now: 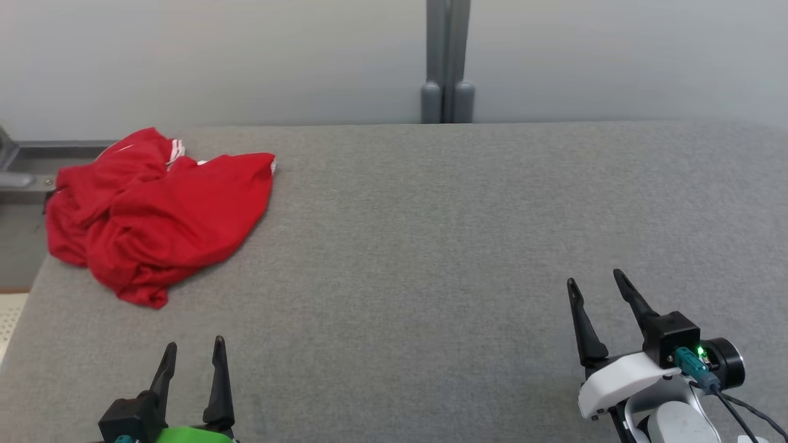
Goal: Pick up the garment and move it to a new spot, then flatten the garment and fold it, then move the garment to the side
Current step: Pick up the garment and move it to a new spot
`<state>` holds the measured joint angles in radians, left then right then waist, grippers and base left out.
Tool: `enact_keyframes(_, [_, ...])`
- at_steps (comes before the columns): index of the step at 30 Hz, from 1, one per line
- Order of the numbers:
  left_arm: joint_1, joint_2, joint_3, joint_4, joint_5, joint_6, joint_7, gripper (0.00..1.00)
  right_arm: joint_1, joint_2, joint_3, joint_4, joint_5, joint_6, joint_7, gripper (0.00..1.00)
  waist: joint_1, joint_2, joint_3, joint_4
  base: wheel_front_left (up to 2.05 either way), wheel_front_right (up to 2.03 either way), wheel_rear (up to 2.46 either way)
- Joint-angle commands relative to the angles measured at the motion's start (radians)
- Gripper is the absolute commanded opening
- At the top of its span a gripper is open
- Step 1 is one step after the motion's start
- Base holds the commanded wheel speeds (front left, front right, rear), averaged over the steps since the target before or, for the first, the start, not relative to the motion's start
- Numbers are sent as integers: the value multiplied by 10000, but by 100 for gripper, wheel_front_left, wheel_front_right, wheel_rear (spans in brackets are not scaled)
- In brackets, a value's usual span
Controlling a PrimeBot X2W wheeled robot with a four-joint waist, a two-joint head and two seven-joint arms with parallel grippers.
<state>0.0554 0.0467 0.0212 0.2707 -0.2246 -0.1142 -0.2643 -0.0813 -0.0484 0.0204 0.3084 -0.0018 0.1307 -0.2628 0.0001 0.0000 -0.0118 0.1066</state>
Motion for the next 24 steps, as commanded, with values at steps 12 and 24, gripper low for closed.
enact_keyframes(12, [168, 82, 338, 216, 137, -56, -3, 100, -167, -35, 852, 308, 365, 1, -31, 100, -1, 0, -179, 2535, 0, 0, 0])
enact_keyframes(24, [-1812, 286, -41, 1323, -892, -164, 309, 100, -822, -41, 946, 223, -191, -1, -31, 100, -1, 0, 1328, 1724, 0, 0, 0])
